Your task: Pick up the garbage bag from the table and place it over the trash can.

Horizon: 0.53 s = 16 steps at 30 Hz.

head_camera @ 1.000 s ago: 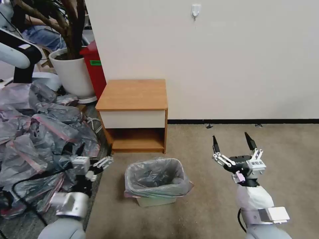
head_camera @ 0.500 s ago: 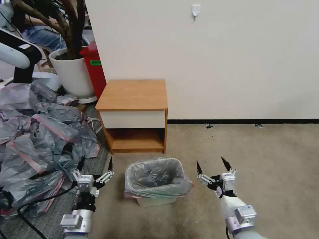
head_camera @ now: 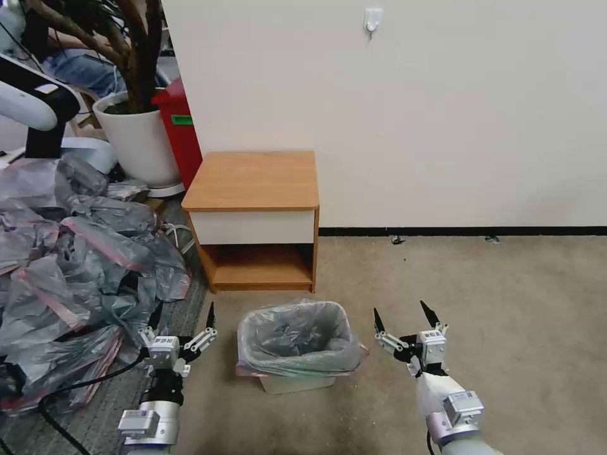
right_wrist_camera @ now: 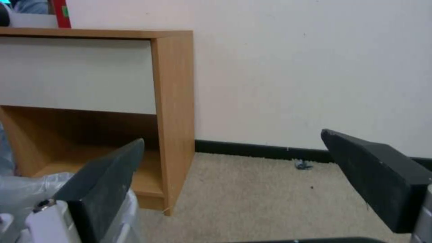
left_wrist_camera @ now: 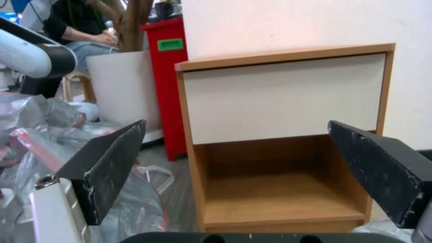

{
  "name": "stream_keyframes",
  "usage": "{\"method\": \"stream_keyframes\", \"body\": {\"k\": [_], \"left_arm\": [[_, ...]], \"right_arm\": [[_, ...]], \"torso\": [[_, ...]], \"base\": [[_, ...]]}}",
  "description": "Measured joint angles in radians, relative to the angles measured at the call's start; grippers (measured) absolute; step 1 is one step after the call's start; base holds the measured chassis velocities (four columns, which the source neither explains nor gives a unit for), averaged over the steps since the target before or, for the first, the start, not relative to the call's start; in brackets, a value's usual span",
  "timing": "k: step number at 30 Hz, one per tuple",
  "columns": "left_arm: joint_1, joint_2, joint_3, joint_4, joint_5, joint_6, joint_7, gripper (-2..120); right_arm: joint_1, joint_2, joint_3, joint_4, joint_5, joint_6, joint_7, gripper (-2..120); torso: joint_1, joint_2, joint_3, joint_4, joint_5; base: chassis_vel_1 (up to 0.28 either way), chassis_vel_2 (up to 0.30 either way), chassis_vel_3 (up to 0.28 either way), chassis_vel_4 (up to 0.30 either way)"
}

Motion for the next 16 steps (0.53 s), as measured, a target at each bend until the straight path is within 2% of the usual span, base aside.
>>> {"method": "stream_keyframes", "body": {"k": [16], "left_arm": [[-0.001,0.001,0.000,-0.002,-0.002,0.004,-0.002,100]], "right_arm": [[0.000,-0.001,0.000,0.002,0.000,0.001,0.001,100]], "torso": [[0.000,0.000,0.000,0.0000,0.0000]], "base": [[0.000,0.000,0.000,0.000]]}}
